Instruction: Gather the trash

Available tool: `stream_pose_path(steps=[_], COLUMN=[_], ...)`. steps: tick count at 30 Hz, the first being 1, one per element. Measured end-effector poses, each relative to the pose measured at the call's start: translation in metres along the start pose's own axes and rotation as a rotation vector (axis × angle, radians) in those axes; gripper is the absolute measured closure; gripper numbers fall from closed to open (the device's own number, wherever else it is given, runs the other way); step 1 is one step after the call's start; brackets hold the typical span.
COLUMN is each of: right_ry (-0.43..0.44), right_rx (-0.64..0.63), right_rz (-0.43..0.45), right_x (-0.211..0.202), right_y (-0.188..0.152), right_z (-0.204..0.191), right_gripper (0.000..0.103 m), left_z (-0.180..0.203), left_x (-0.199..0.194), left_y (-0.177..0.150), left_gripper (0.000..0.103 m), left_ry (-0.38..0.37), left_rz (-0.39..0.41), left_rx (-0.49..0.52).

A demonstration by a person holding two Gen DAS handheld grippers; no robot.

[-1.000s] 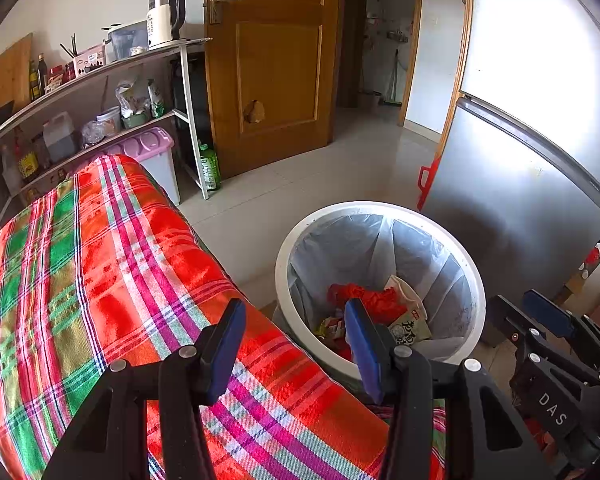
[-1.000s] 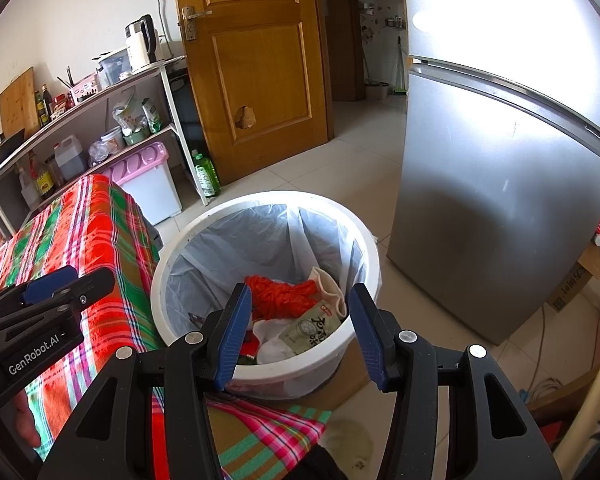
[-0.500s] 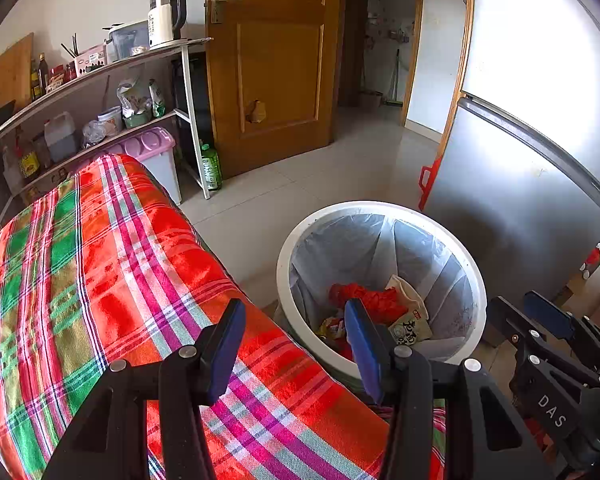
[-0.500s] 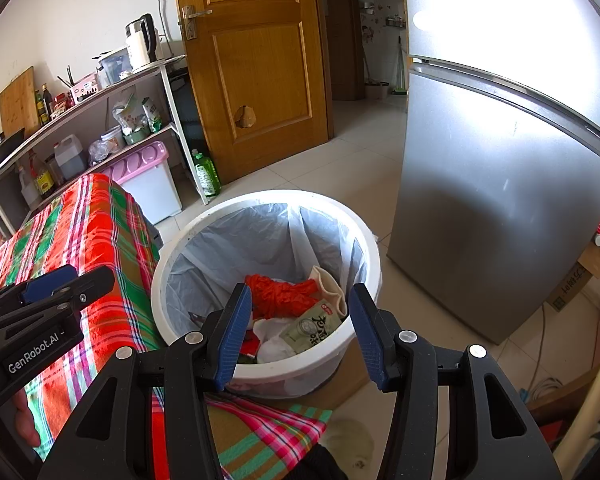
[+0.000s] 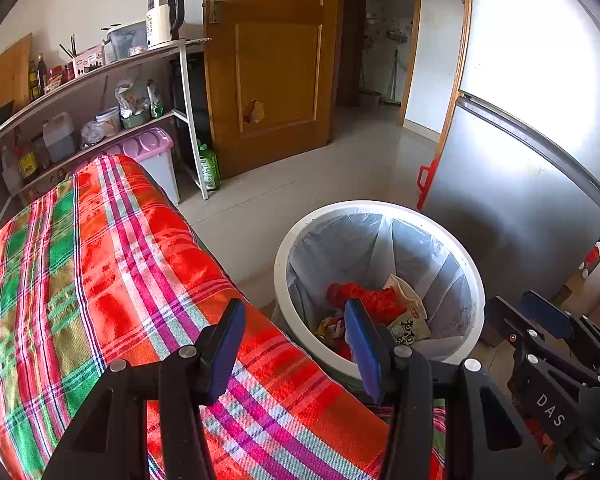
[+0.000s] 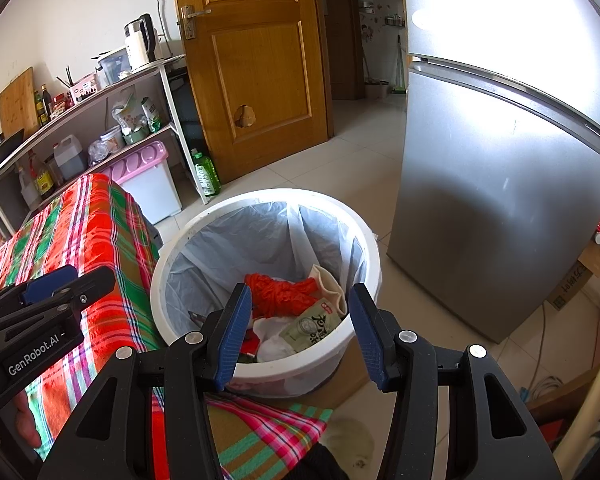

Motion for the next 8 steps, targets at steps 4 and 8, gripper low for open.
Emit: stream_pose_path(steps=[4,8], right_ry=[-0.001,-0.002], right_rx=[0.002,0.003], right_rz=[-0.001,-0.004], right_x=[-0.0004,0.0004], right_y=[-0.0003,-0.0005], right_z=[-0.0003,-0.0006], right_gripper=[0.051,0.051], left_z=[0.0002,-0.0007], left_x=[0.0015,0.0016], left_y=[-0.0007,-0.0013], left_gripper=[0.052,0.052], left_ry=[0.003,-0.006], left_rz=[-0.004,-0.007], left_rx=[-0.003,-0.006])
Point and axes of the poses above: each gripper's, at about its wrist camera, not at the fingertips, and x roughly the way its jaws point, z to its right, y to its top, the point moved 2 cm from there along x, roughly the way its jaws point, and after that the axes turned 13 degrees about -y, right-handed, at the moved point
